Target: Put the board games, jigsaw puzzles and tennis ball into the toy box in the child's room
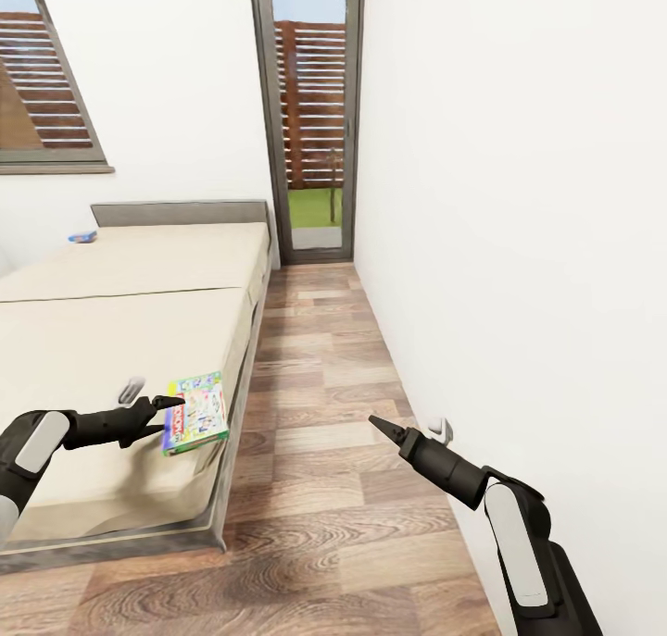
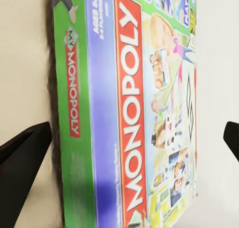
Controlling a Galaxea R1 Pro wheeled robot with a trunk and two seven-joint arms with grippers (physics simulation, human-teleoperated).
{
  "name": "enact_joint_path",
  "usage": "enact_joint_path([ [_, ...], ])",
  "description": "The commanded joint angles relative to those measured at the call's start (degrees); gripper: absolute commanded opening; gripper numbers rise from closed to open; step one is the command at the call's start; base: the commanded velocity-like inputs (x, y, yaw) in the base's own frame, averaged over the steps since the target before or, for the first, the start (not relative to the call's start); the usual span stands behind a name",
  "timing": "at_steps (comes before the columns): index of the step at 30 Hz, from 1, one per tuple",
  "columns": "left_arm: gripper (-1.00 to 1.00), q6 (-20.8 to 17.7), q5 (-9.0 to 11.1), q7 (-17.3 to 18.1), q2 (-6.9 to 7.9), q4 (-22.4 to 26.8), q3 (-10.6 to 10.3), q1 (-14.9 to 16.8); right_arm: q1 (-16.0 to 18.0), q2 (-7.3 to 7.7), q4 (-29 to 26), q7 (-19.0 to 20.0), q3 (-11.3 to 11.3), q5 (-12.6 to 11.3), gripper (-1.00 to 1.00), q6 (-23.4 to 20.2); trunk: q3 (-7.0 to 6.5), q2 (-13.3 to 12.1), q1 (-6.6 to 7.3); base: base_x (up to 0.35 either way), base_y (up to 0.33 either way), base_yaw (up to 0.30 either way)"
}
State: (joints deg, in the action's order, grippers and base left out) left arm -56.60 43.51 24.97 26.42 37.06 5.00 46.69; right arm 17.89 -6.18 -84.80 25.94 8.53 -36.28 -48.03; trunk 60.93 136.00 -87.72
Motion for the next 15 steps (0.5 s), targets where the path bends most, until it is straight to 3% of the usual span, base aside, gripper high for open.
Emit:
enact_joint_path([
  [1,1.0,-0.3,-1.2,0.2,-0.04,-0.1,0.1,0.0,0.0,-0.06,0.0,0.3,0.2,0.1,1.0,-0.4,0.06,0.0,0.0,0.0,-0.037,0.0],
  [15,1.0,-0.3,-1.2,0.2,0.02,-0.1,0.1,0.0,0.0,-0.06,0.1,0.3,0.2,0.0,1.0,-0.4,0.06,0.0,0.0,0.0,-0.006,0.0],
])
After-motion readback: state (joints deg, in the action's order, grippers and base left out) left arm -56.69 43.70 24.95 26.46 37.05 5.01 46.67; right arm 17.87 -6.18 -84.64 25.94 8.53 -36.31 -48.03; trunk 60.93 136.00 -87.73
